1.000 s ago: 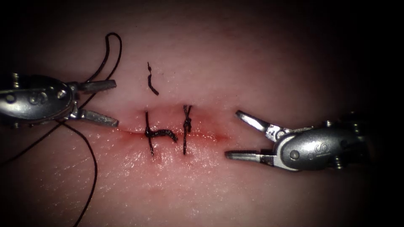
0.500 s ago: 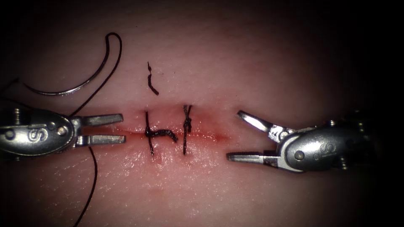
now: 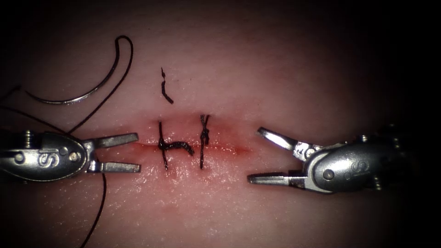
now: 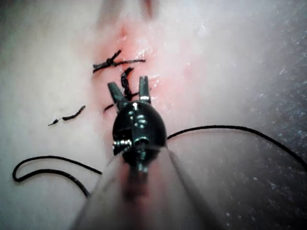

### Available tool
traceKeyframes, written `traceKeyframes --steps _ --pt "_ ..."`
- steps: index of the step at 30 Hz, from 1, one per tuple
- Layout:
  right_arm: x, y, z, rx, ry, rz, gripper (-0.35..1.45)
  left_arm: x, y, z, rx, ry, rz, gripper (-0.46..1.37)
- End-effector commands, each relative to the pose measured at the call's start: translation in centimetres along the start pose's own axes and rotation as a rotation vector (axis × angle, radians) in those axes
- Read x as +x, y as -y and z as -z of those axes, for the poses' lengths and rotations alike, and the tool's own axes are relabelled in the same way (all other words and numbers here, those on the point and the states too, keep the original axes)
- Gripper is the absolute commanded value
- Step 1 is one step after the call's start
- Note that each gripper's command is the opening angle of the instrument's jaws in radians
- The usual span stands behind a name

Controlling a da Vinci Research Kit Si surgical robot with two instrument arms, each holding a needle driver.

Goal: Wound Closure
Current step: Set down the cut suture piece from the left hand

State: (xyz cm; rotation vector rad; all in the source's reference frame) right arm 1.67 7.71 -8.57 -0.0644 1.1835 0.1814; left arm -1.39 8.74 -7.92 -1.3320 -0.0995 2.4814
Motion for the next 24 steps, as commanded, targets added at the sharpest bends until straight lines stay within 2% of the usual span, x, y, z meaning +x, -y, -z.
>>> traceKeyframes --steps 1,9,24 --pt "0.00 0.00 0.01 0.013 -0.001 -0.002 1.40 0.00 0.01 0.00 0.004 0.000 -0.007 0.35" --pt "0.02 0.01 0.02 0.017 0.000 -0.008 1.37 0.00 -0.07 0.02 -0.007 -0.004 -0.031 0.41" --pt "0.01 0.01 0.00 0.016 0.001 -0.008 1.34 -0.01 -0.07 0.02 -0.007 -0.004 -0.032 0.37"
